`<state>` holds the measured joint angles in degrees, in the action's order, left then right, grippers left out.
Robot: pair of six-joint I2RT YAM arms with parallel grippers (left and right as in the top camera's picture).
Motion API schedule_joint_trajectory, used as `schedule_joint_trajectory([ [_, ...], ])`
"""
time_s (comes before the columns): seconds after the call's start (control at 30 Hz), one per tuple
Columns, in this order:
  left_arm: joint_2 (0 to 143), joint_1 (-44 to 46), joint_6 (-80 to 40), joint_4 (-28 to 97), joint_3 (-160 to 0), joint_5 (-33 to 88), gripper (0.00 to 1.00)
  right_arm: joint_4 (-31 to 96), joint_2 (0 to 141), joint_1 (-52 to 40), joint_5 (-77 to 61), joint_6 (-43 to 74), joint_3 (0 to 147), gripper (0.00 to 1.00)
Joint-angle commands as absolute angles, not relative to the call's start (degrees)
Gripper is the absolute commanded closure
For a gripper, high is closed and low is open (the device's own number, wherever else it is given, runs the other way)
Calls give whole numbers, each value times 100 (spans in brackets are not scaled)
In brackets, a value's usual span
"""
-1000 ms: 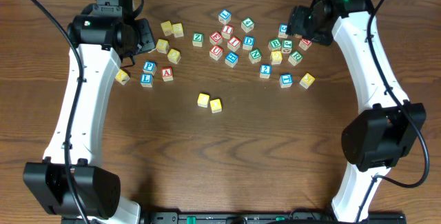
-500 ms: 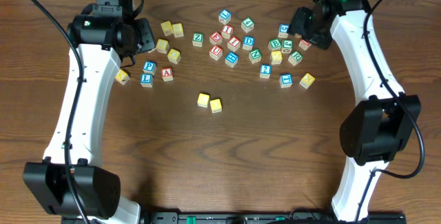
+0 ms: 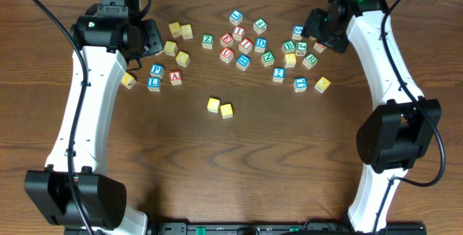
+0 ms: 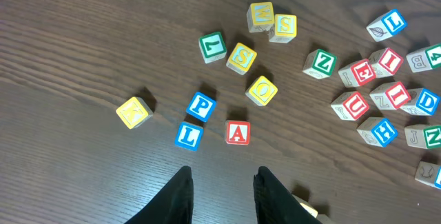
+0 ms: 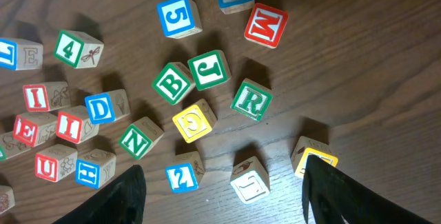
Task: Spell out CORL
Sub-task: 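Move the right gripper over the green R block in the pile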
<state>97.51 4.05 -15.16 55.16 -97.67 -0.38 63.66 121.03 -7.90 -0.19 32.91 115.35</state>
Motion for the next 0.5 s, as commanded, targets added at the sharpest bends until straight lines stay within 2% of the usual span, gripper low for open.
schedule_joint_trajectory([
  [0.0, 9819, 403, -1485, 5511, -9773, -89, 71, 6407, 12164, -731, 51, 3371, 11507, 31],
  [0.47, 9819, 403, -1485, 5498, -9773, -89, 71, 6394, 12219, -716, 338, 3369, 11487, 31],
])
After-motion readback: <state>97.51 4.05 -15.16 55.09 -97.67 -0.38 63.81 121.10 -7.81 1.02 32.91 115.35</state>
